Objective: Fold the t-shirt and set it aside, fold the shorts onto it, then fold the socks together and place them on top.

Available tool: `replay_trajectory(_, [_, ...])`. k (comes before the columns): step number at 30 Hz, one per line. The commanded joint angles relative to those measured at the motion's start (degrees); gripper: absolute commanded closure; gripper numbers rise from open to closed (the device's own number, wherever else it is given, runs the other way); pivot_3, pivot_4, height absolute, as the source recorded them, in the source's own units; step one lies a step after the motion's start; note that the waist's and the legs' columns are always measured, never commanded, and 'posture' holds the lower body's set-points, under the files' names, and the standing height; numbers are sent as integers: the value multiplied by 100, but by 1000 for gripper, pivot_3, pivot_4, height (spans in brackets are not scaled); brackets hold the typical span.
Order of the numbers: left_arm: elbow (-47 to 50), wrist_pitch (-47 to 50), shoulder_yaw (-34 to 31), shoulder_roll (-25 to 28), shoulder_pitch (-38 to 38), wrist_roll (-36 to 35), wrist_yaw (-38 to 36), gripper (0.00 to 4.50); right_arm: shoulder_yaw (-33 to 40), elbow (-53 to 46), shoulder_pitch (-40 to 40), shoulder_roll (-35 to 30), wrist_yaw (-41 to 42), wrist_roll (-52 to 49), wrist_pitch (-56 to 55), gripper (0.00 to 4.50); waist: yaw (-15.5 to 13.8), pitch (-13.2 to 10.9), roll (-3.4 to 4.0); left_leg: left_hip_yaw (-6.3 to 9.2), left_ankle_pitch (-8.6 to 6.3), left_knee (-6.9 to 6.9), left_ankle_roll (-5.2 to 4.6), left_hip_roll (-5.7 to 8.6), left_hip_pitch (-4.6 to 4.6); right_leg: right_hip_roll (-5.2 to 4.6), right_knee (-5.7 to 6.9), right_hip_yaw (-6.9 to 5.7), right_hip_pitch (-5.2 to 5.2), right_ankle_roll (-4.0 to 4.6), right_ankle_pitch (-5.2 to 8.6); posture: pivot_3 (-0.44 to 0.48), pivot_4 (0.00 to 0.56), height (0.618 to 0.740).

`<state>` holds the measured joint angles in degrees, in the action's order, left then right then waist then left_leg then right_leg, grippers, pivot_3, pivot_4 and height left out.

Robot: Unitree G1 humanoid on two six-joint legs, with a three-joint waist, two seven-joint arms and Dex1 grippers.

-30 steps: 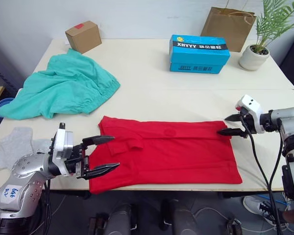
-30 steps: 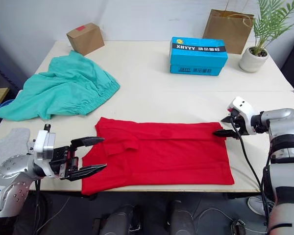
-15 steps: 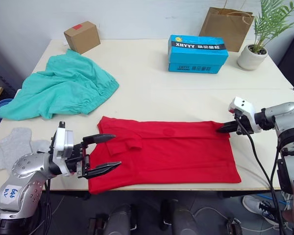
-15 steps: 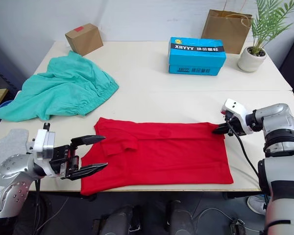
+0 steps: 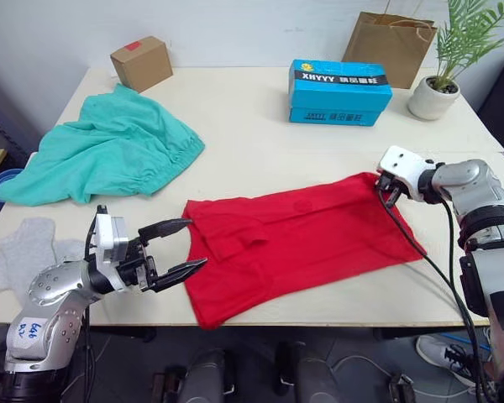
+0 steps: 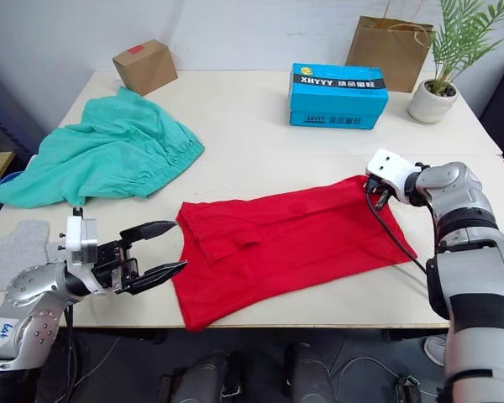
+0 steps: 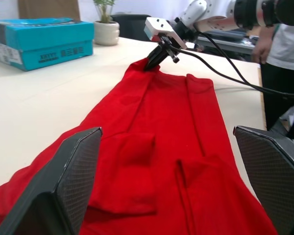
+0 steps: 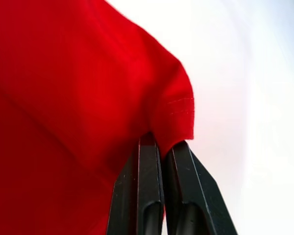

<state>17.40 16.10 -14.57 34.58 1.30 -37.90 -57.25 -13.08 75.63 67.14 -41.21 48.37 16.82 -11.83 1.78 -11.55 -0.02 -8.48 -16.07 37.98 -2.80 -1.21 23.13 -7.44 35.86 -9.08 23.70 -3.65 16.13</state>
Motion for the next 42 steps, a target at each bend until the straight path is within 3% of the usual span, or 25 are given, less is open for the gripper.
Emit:
replay_trajectory(1, [-57,-156,33,-39,183,118,107,0,186,38,156,21,-138,-42,-68,4478,-9,0,0,0,1,0,-1,0,0,0,0,0,0,0,0,0,150,740])
replay_trajectory(2, [-172,-147,86,-24,303,185,119,0,344,59,172,36,125,-227,111,4478,-14,0,0,0,1,0,-2,0,0,0,0,0,-1,0,0,0,150,740])
replay_trajectory(5, [-524,-102,214,50,693,326,93,0,511,42,169,-96,652,-383,304,3794,-16,0,0,0,5,0,-8,2,1,-1,2,-1,-2,-1,-1,0,150,740])
replay_trajectory(11, [-1488,6,515,264,1713,561,-191,0,889,-200,53,-811,1478,-687,565,1713,-34,-3,4,-1,7,-2,-10,3,5,0,2,-4,0,-2,0,0,150,740])
replay_trajectory(14, [-2304,-224,876,283,2463,1324,131,0,1376,-474,39,-1160,2046,-1229,1507,632,-34,-3,5,-1,10,-1,-15,7,5,-1,1,-5,-3,-4,-1,0,150,740])
replay_trajectory(16, [-2787,-233,1054,159,2969,1349,-169,0,1497,-1164,-304,-1534,2610,-1472,2746,29,-23,-3,5,0,12,-2,-17,7,5,-1,1,-6,-5,-9,-4,0,150,740])
replay_trajectory(18, [-3432,-367,1272,55,3467,1558,-371,0,1676,-2504,-1086,-1922,2912,-1841,4516,29,-30,-3,4,0,12,-4,-17,5,6,0,6,-7,-5,-10,-5,0,150,740])
replay_trajectory(22, [-4697,-699,1628,-84,4212,2085,-540,0,2545,-5373,-2956,-2370,2689,-2704,7508,29,-97,-1,6,4,11,-3,-16,3,11,1,9,-12,-3,-9,-4,0,150,740])
replay_trajectory(27, [-6379,-973,2040,-450,5209,2711,-800,0,4157,-7717,-4698,-1693,1697,-3106,9936,29,-94,1,-1,1,6,4,-17,4,10,-3,-2,-10,2,-9,-5,0,150,740])
replay_trajectory(34, [-7904,-1351,2211,-836,6096,3375,-420,0,5029,-8522,-5096,-124,229,-3393,10433,29,-168,4,-21,7,-7,2,-15,3,14,-6,-3,-8,8,-9,-8,0,150,740])
replay_trajectory(42, [-8411,-973,2257,-914,6305,3652,-928,0,4804,-8513,-4993,361,-702,-4056,10433,29,-108,18,-70,2,-6,2,-19,4,12,-3,-2,-5,9,-13,-10,0,150,740])
